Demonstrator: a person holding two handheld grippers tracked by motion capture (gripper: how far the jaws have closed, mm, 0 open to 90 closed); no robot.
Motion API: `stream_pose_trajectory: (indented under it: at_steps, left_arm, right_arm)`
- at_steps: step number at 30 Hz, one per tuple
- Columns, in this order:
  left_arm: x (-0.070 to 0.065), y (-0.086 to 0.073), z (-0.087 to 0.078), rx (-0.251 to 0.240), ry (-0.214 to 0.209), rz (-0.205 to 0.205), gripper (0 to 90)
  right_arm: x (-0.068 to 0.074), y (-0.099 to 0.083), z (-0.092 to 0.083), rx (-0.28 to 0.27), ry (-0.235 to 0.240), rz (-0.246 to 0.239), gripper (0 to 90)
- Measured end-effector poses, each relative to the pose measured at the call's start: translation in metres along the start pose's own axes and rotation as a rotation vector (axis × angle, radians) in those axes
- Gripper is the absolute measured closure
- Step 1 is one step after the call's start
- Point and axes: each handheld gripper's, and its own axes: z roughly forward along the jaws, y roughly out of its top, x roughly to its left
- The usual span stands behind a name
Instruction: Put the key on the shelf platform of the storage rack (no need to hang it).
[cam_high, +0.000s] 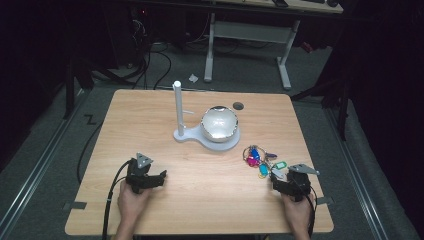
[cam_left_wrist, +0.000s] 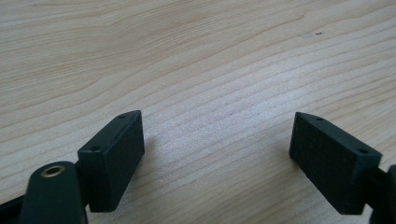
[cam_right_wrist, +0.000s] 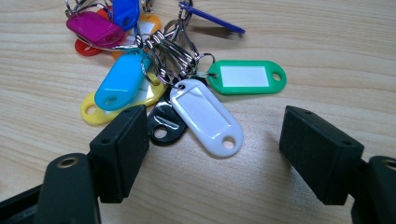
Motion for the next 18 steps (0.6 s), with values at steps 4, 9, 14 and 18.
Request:
stream_pose_trajectory:
  at_steps: [4, 9, 14, 18]
  left_arm:
    - [0.0001, 0.0000, 0.0000, 0.000, 0.001, 0.000, 18.5]
    - [0.0001, 0.0000, -0.0001, 0.001, 0.001, 0.001, 18.5]
    - [0.0000, 0.0000, -0.0002, 0.001, 0.002, 0.000, 18.4]
    - [0.0000, 0.0000, -0.0002, 0.001, 0.002, 0.000, 18.4]
  right_arm:
    - [0.0000, 0.0000, 0.0000, 0.000, 0.000, 0.000, 24.3]
    - [-0.0001, 0.0000, 0.0000, -0.001, -0.001, -0.003, 24.3]
    - [-0.0002, 0.0000, 0.0001, -0.003, 0.000, -0.004, 24.5]
    - [0.0001, -0.0003, -0.0002, -0.006, 0.004, -0.003, 25.7]
